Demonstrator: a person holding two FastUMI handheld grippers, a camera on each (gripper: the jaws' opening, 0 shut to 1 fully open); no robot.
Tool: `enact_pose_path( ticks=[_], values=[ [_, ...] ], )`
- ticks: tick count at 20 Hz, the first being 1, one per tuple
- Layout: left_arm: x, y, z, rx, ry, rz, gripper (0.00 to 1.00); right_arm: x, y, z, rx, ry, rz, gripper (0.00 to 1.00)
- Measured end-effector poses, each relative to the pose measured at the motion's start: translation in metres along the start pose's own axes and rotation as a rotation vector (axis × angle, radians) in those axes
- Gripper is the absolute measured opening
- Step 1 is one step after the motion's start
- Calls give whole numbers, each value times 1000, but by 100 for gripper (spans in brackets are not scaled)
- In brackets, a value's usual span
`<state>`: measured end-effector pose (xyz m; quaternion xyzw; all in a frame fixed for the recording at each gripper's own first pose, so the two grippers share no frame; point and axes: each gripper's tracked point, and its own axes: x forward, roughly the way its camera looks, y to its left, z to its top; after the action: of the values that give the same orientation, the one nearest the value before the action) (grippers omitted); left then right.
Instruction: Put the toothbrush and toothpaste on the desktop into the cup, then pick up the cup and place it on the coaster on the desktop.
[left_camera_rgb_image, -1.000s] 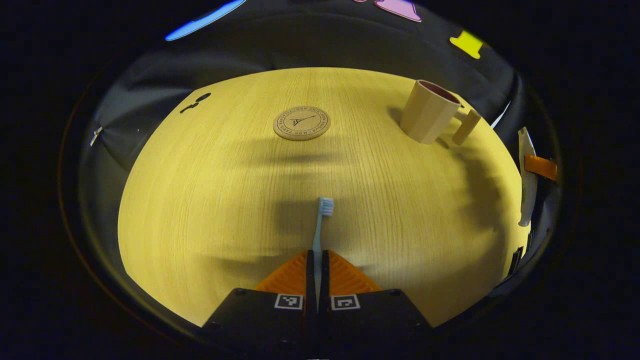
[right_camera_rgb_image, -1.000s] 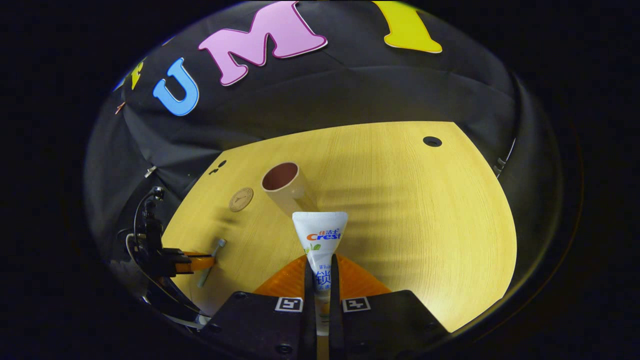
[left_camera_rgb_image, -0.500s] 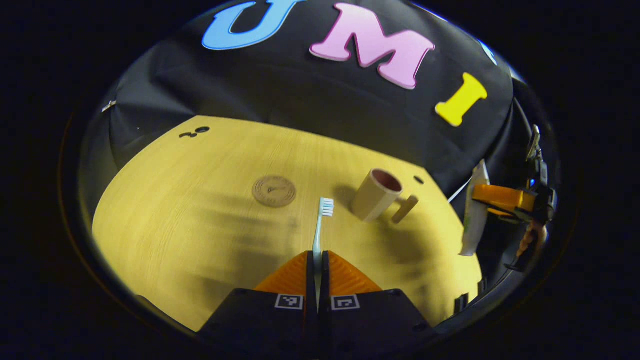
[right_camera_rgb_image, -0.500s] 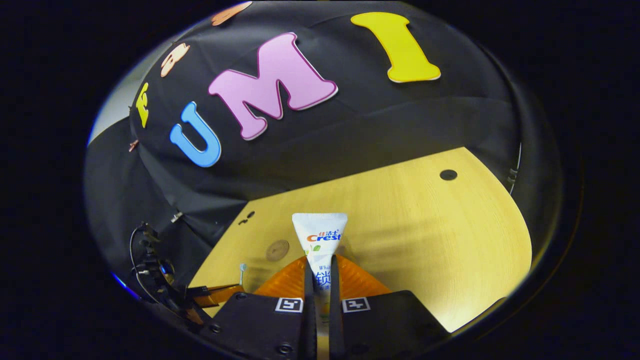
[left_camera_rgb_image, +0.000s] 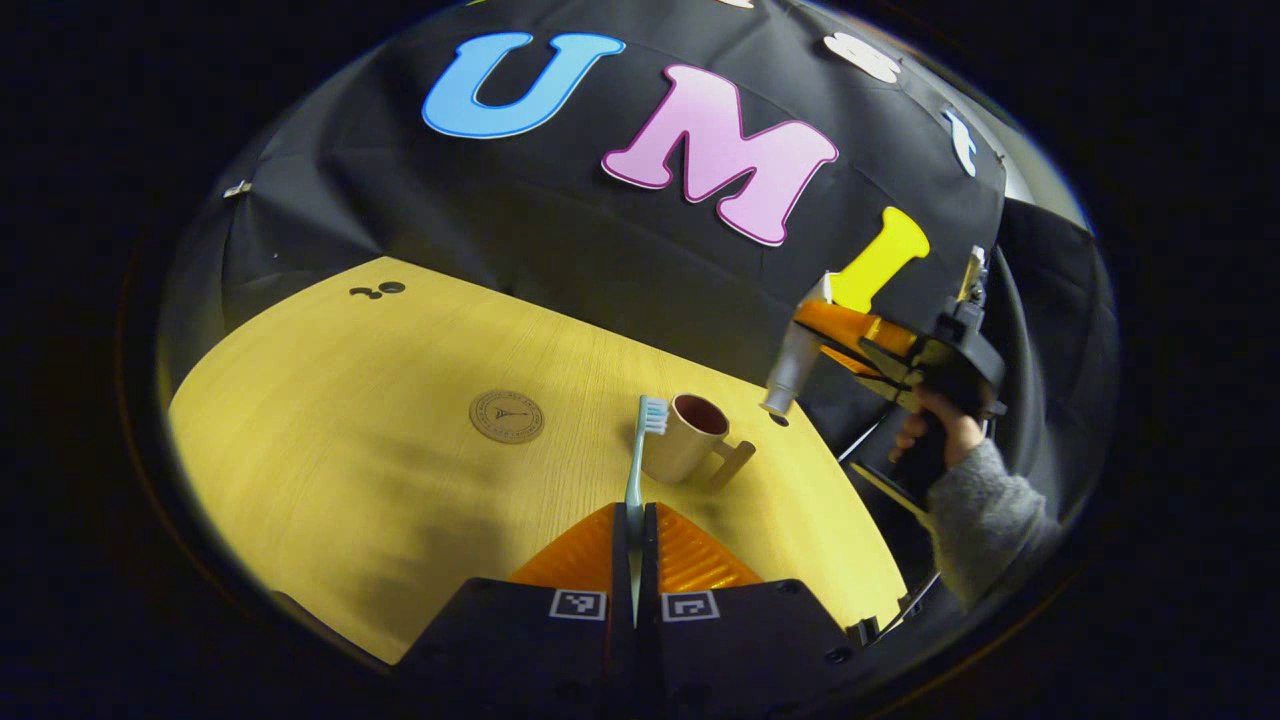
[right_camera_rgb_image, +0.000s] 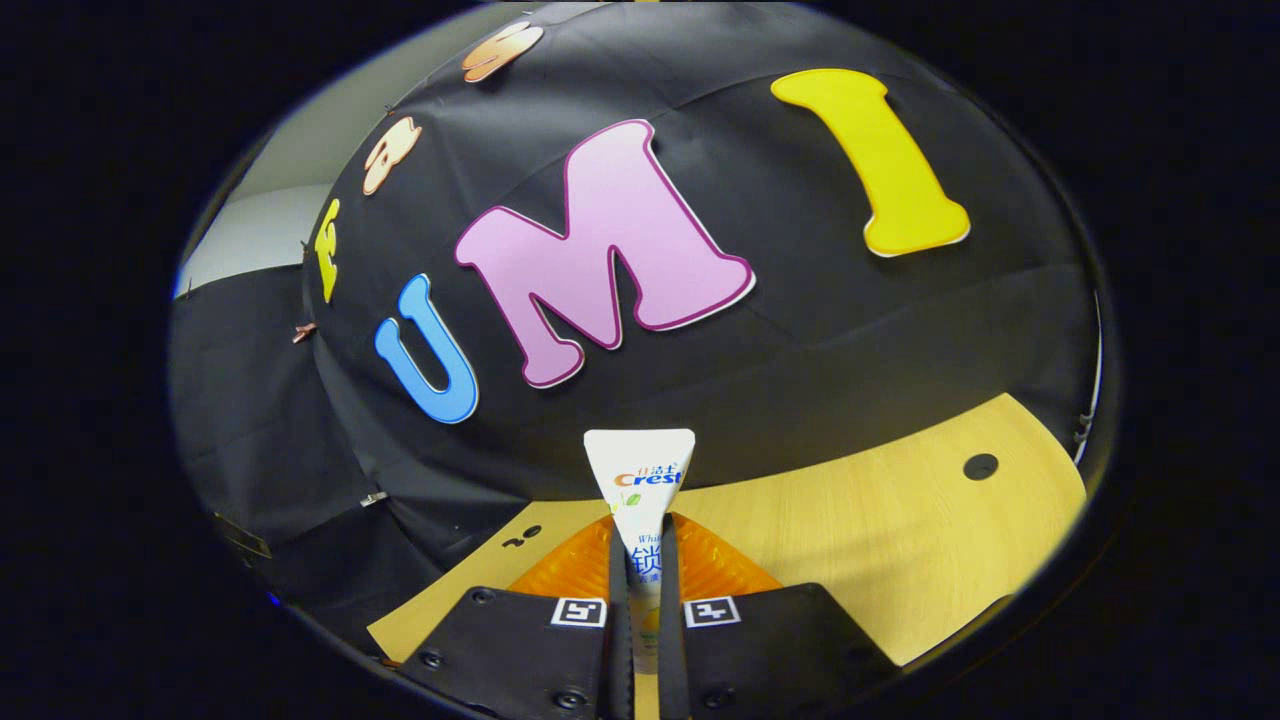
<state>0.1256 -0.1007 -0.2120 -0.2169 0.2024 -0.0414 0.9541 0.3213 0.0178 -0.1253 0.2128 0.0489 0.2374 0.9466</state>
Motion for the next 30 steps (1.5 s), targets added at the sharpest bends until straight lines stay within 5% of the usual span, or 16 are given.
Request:
enact_pose_path(
  ticks=[10, 23, 26, 27, 28, 29, 30],
  values=[
    [-23, 14, -26, -23, 8, 62, 6, 52, -16, -83, -215, 109, 1, 13],
    [-29, 21, -31, -36, -2, 108, 6, 32, -33, -131, -248, 194, -23, 14],
    [-31, 20, -27, -36, -13, 107, 6, 27, -29, -136, -217, 200, -16, 30],
    [-31, 19, -26, -37, -15, 105, 6, 25, -28, -134, -209, 201, -15, 22],
    [-30, 18, -22, -39, -19, 102, 6, 23, -27, -131, -201, 198, -15, 33],
    [-28, 16, -19, -41, -26, 97, 6, 21, -26, -126, -196, 190, -13, 25],
    [-27, 12, -13, -42, -37, 89, 6, 19, -24, -120, -193, 178, -13, 29]
  ],
)
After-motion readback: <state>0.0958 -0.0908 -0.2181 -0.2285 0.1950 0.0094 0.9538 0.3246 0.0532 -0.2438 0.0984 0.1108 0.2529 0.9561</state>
